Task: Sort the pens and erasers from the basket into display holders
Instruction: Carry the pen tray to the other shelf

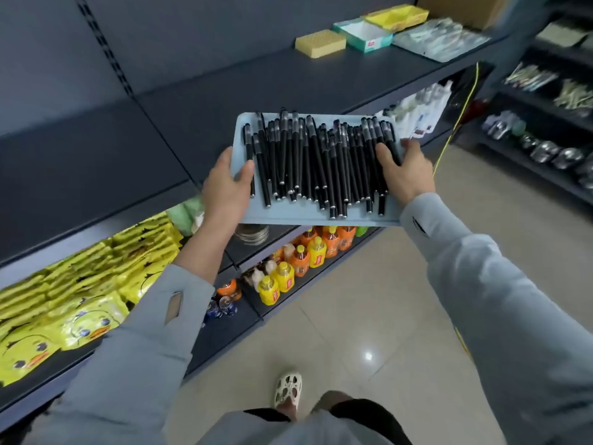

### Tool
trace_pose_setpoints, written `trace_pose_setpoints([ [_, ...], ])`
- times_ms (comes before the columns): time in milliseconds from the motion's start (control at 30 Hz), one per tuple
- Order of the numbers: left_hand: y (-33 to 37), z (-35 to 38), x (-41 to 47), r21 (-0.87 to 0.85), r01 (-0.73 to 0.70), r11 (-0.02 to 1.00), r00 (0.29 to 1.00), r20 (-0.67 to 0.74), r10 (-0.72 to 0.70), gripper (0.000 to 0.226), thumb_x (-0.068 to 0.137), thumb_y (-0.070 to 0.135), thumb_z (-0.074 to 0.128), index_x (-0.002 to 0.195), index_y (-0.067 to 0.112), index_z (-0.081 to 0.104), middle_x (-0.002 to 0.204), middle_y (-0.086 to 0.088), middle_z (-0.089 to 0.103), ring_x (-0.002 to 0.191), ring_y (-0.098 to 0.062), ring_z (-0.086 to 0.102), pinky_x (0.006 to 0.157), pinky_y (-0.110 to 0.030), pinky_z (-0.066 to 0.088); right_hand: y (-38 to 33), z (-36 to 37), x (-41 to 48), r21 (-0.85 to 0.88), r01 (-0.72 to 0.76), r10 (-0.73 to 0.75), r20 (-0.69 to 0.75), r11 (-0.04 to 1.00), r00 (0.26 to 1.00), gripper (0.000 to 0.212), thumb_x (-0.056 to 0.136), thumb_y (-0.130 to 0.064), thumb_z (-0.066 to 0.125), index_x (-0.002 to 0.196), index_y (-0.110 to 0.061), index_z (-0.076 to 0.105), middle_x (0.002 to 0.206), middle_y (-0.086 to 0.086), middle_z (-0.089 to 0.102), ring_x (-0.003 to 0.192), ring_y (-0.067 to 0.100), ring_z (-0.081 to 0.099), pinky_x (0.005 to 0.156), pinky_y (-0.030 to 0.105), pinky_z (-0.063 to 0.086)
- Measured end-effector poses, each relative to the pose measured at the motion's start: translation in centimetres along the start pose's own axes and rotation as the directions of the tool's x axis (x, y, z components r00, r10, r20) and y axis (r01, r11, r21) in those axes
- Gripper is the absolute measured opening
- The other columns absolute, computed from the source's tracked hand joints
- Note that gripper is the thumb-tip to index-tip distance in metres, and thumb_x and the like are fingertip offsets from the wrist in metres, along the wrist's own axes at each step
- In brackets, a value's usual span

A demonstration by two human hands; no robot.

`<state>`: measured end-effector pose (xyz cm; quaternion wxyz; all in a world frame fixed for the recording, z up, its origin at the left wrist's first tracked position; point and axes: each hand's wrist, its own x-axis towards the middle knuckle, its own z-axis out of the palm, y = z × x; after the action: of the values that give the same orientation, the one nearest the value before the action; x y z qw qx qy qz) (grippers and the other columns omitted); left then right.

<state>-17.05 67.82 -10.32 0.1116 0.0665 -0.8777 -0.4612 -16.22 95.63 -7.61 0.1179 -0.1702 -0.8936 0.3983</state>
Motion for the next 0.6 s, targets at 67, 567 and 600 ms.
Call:
trace_pose_setpoints([
  [67,1.6,2.0,2.2,-0.015,0.005,1.0,1.0,0.028,-0.004,0.051,0.097,0.044,0.047,0.142,0.021,0.043,0.134,-0.002,0.055,0.121,-0.023,0.053,0.102,-0.046,0.043,0.6,-0.7,2.9,0.016,-0.022,0.023,-0.018,1.0,1.0,0.063,0.095,-0.051,0.048,0.141,-0.009,0.037,0.133,0.018,0.053,0.122,0.035,0.05,0.098,0.038,0.041],
  [567,14.5,21.7,14.7,-0.155,0.055,0.986,0.998,-0.025,-0.06,0.042,0.1,0.037,0.047,0.139,0.021,0.045,0.118,0.012,0.053,0.1,-0.007,0.052,0.083,-0.024,0.04,7.0,-8.8,28.4,-0.047,0.067,-0.066,0.027,0.997,0.997,0.056,0.097,-0.048,0.048,0.133,-0.006,0.043,0.125,0.021,0.057,0.115,0.037,0.052,0.083,0.032,0.037],
  [600,15.0,22.9,15.4,-0.161,0.071,0.984,0.997,-0.029,-0.077,0.041,0.1,0.037,0.047,0.138,0.021,0.045,0.117,0.011,0.054,0.099,-0.008,0.053,0.081,-0.024,0.041,7.3,-9.3,30.0,-0.053,0.078,-0.076,0.037,0.996,0.996,0.057,0.097,-0.048,0.048,0.134,-0.006,0.043,0.124,0.021,0.057,0.114,0.037,0.053,0.083,0.033,0.038],
])
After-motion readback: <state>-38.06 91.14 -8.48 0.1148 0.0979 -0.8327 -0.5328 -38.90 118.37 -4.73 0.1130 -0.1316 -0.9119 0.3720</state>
